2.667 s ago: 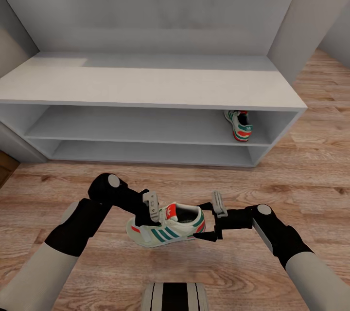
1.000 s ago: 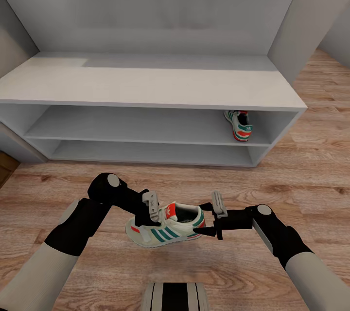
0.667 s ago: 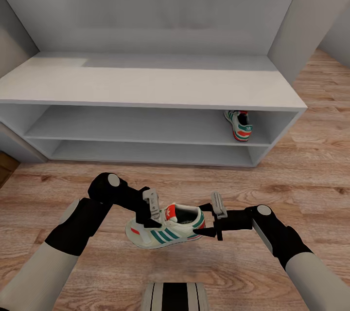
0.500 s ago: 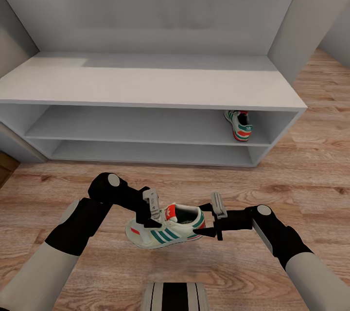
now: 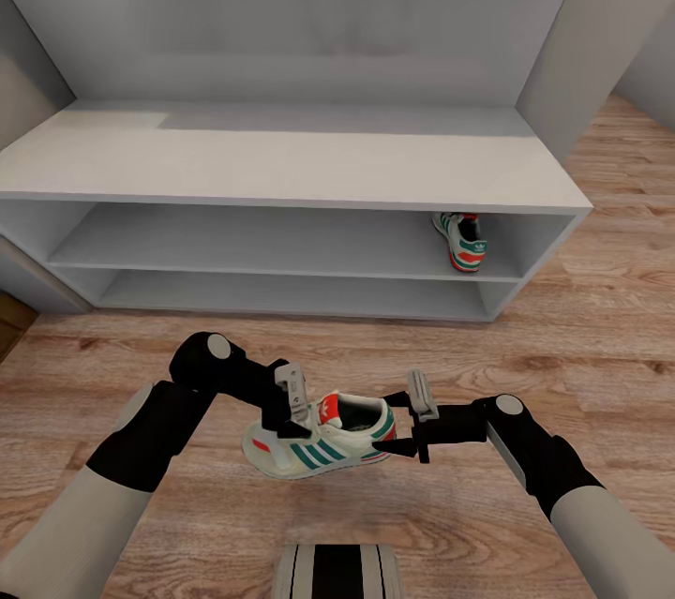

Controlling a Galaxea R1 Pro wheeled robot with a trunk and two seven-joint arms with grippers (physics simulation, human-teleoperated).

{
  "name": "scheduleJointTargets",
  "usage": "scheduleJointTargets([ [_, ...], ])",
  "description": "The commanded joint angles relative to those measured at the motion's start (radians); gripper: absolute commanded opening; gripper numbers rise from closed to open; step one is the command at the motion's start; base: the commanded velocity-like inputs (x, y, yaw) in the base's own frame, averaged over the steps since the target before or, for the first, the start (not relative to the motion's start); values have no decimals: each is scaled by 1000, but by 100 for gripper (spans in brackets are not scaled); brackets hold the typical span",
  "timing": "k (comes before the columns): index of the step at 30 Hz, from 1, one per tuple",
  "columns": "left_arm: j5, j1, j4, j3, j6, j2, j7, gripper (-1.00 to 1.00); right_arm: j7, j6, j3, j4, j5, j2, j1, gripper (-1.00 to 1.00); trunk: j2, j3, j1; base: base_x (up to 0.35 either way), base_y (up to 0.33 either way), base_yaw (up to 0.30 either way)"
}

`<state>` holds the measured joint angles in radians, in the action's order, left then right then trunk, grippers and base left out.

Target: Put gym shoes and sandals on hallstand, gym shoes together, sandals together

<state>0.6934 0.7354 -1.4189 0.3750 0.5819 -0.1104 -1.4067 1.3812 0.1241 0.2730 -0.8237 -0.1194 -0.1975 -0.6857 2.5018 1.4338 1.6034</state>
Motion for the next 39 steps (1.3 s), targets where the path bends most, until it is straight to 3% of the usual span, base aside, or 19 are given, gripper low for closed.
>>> scheduleJointTargets([
  [1, 0, 1, 0, -2, 0, 0, 0, 100, -1, 0, 0, 0, 0, 0, 0, -100, 0, 0, 0, 0, 0, 0],
  [7, -3, 3, -1, -33, 0, 1, -1, 100, -1, 0, 0, 0, 0, 0, 0, -100, 0, 0, 0, 0, 0, 0],
  [10, -21, 7, -9, -61, 1, -1, -2, 100, -1, 0, 0, 0, 0, 0, 0, -100, 0, 0, 0, 0, 0, 0],
  [15, -111, 14, -38, -111, 0, -7, -3, 100, -1, 0, 0, 0, 1, 1, 0, -100, 0, 0, 0, 0, 0, 0],
  [18, -172, 22, -51, -133, 0, -23, -3, 100, -1, 0, 0, 0, 0, 0, 0, -100, 0, 0, 0, 0, 0, 0],
  [19, -172, 22, -51, -133, 0, -23, -3, 100, -1, 0, 0, 0, 0, 0, 0, -100, 0, 0, 0, 0, 0, 0],
  [24, -242, 28, -61, -150, -1, -42, -2, 100, -1, 0, 0, 0, 0, 0, 0, -100, 0, 0, 0, 0, 0, 0],
  [31, -265, 31, -63, -158, -2, -57, -2, 100, -2, -1, -6, 1, 0, 1, 0, -100, 0, 0, 0, 0, 0, 0],
  [39, -273, 31, -61, -183, 0, -108, -2, 100, -3, 0, -38, 2, 1, 0, 0, -100, 0, 0, 0, 0, 0, 0],
])
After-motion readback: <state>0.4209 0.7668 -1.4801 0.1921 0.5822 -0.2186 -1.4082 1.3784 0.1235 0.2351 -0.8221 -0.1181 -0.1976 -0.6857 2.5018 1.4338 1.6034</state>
